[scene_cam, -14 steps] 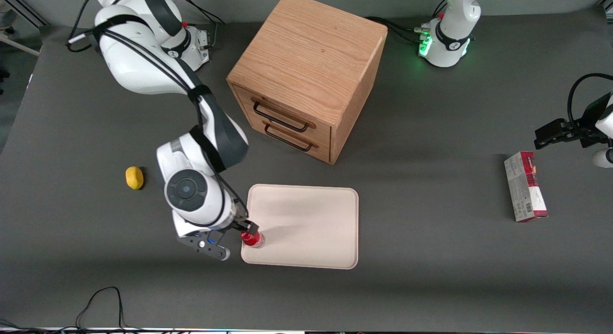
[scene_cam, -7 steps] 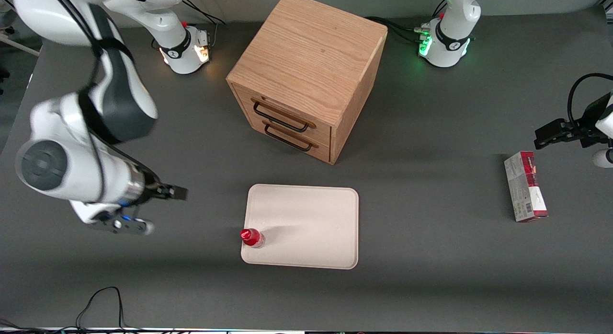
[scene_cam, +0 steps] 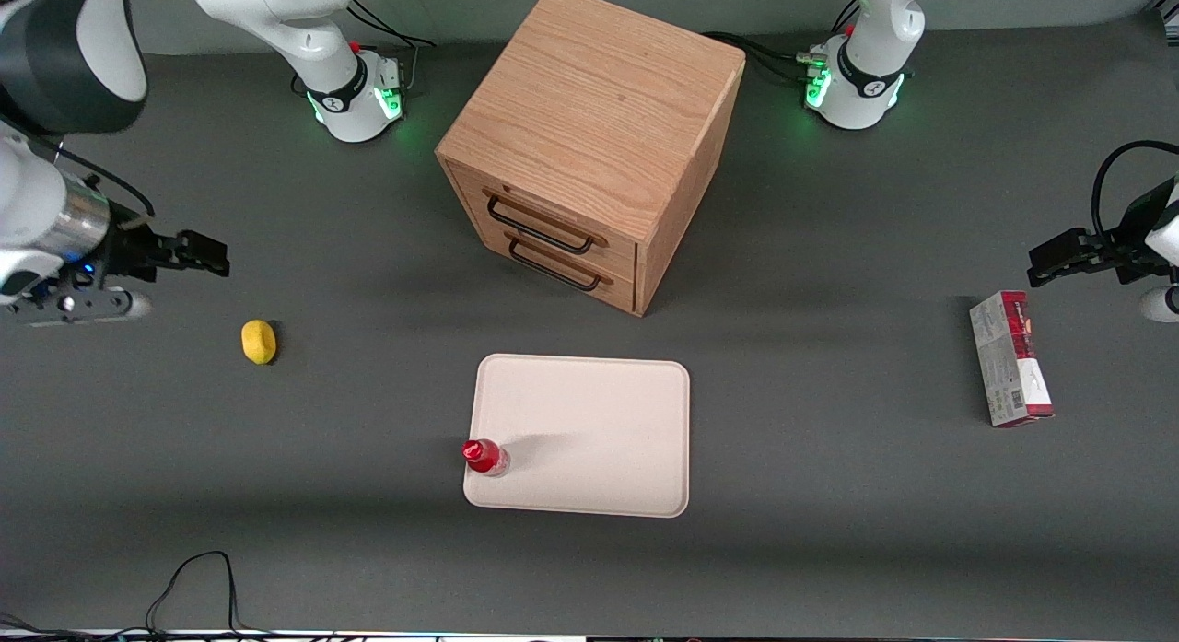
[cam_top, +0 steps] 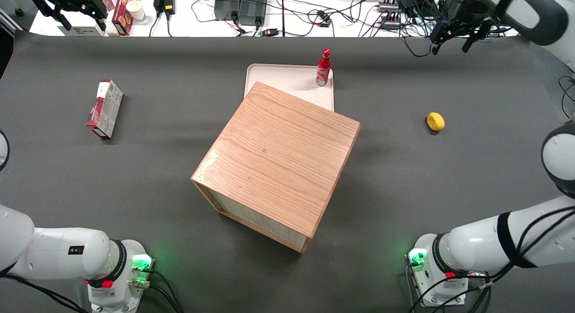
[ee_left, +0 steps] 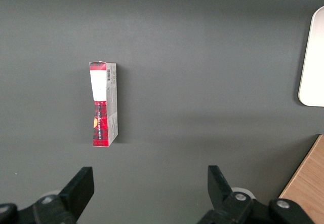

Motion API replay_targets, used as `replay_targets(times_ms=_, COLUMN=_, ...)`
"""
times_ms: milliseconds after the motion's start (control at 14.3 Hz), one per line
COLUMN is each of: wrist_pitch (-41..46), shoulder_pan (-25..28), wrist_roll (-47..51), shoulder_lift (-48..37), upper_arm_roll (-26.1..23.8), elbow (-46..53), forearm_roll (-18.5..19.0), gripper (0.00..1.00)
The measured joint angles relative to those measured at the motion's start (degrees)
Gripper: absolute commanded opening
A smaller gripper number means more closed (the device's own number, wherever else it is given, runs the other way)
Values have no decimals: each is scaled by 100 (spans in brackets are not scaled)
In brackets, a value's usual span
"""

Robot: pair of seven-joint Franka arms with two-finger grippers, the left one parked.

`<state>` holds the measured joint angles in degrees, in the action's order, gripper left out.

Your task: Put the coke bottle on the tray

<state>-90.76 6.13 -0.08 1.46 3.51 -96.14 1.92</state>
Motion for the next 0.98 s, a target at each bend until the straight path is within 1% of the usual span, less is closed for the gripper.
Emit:
replay_targets(times_ms=70, wrist_pitch=36, shoulder_pan=190, wrist_roll=-1, shoulder_lift=-82, upper_arm_roll=147, elbow=3, forearm_roll=0, gripper=100)
replay_targets(times_ms=210, wrist_pitch=256, shoulder_pan=345, wrist_roll=-1, shoulder_lift=-156, upper_arm_roll=202, elbow=93, forearm_roll=-1, gripper=100)
replay_targets(times_ms=280, wrist_pitch=351, shoulder_pan=356, wrist_roll=-1, shoulder_lift=-162, upper_arm_roll=203, elbow=161, forearm_roll=-17, gripper=100)
replay_targets(times_ms=489, wrist_pitch=410, shoulder_pan=329, wrist_roll=-68, shoulder_lift=-161, upper_arm_roll=236, elbow=237, forearm_roll=-335, gripper=100)
replay_targets(times_ms=629, wrist_pitch=411, shoulder_pan=282, wrist_roll=-227, shoulder_lift=-152, upper_arm_roll=256, elbow=237, forearm_roll=-455, gripper=100)
replay_targets(times_ms=978, wrist_pitch=418, shoulder_pan=180, wrist_roll=-391, shoulder_lift=-149, upper_arm_roll=192, elbow=246, forearm_roll=-475, gripper=100)
